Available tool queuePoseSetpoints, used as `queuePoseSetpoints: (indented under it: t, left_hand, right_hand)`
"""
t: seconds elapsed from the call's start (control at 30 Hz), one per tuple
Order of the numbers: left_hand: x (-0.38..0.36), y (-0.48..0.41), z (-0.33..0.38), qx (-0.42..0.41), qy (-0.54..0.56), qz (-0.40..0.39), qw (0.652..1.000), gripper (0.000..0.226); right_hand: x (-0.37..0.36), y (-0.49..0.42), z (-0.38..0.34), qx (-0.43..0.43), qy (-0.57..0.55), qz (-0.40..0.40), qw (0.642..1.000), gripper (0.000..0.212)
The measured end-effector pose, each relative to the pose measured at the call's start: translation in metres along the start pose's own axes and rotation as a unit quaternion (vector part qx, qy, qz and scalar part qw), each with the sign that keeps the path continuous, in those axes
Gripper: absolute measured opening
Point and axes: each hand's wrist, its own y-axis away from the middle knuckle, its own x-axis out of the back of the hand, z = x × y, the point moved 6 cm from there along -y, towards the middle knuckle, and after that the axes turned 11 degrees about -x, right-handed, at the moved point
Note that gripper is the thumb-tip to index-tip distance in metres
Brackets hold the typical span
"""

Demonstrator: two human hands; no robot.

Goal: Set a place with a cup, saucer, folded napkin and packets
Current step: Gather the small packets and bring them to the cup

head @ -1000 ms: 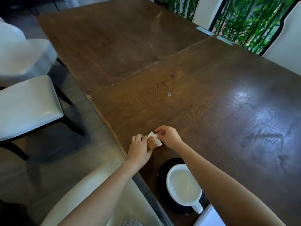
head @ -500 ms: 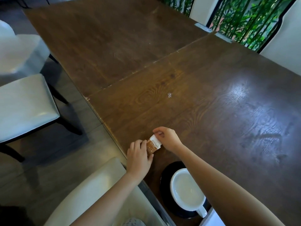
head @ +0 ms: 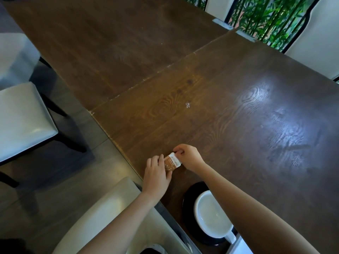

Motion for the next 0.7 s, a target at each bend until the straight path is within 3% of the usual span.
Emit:
queuePoseSetpoints:
  t: [0.23,0.7]
  left_hand:
    - [-0.003,0.000,-0.005,-0.013,0.026,-0.021,0.999,0.079]
    - [-0.002,0.005,0.005,0.012,-0.009,0.007,1.000,0.075]
  right_hand:
    - [0.003,0.000,0.006,-0.009,-0.032,0.025,0.999,0.023]
    - [0.000,0.008,0.005,0.002,-0.023,0.014,1.000,0.025]
